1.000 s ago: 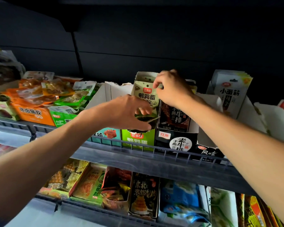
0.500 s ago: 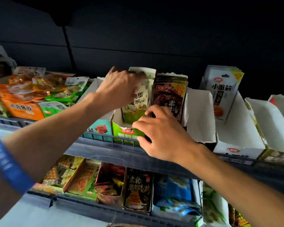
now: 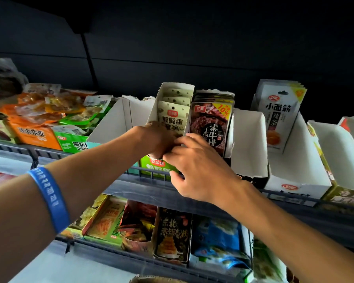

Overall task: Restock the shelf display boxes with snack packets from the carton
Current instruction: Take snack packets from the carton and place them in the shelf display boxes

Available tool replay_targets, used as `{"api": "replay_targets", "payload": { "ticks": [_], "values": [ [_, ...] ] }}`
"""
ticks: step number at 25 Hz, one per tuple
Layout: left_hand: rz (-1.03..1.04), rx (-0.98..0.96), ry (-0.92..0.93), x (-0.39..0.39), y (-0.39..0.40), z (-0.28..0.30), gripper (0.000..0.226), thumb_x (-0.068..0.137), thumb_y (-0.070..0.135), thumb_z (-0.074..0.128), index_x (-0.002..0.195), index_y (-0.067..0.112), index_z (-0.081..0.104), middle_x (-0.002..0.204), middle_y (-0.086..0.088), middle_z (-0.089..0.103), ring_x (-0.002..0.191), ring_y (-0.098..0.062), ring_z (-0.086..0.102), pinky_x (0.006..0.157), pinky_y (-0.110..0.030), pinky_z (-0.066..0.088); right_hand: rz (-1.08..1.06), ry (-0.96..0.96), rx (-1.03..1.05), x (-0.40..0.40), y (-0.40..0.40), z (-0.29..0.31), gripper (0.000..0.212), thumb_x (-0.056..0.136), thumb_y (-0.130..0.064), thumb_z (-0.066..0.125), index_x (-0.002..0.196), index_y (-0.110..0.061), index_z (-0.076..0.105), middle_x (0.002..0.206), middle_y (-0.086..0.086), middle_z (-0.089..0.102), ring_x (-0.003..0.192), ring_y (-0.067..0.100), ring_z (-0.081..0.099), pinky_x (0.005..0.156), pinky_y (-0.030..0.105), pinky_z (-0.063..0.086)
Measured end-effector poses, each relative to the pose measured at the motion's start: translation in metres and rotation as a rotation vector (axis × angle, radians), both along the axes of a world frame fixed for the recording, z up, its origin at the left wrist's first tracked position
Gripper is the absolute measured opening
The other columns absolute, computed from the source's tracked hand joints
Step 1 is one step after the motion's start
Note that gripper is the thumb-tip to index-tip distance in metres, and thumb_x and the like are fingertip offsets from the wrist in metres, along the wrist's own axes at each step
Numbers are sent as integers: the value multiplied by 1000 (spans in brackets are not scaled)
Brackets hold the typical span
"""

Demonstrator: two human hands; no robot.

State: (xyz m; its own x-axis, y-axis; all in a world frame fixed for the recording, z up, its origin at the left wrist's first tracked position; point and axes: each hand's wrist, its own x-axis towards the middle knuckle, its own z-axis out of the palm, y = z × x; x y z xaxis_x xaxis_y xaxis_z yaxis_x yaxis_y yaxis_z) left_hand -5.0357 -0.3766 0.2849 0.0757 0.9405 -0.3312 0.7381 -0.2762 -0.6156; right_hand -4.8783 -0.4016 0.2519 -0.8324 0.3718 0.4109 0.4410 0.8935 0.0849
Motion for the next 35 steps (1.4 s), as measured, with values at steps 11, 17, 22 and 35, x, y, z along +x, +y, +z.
{"api": "replay_targets", "payload": {
  "ticks": [11, 17, 22, 35],
  "values": [
    [-40, 159, -343, -7, -11, 3, 14, 99, 28, 48, 108, 27, 59, 107, 5, 68, 104, -19, 65, 89, -33, 53, -26, -12, -20, 1, -4, -1, 29, 82, -22, 56, 107, -15, 70, 105, 0, 71, 122, 26, 51, 110, 39, 32],
    [-154, 401, -615, -26, -14, -3, 11, 97, 35, 51, 97, 27, 59, 101, 5, 66, 97, -18, 62, 88, -36, 50, -28, -35, 19, 6, 0, -4, 40, 86, -26, 59, 123, -13, 64, 123, 3, 66, 133, 27, 45, 118, 40, 26],
    [-263, 661, -672, -43, -34, -13, 40, 89, 40, 57, 124, 21, 64, 127, -5, 62, 121, -31, 53, 107, -48, 39, -135, -26, 114, 36, -14, -16, 75, 92, -53, 48, 154, -14, 30, 159, 8, 33, 150, 27, 22, 122, 44, 12],
    [531, 533, -1476, 59, -290, -291, 34, 88, 27, 52, 121, 22, 57, 114, -3, 62, 105, -24, 57, 87, -37, 46, -445, -297, -801, 130, -181, -278, 53, 98, -42, 49, 148, -25, 41, 155, -7, 37, 141, 15, 37, 112, 30, 34]
  ]
}}
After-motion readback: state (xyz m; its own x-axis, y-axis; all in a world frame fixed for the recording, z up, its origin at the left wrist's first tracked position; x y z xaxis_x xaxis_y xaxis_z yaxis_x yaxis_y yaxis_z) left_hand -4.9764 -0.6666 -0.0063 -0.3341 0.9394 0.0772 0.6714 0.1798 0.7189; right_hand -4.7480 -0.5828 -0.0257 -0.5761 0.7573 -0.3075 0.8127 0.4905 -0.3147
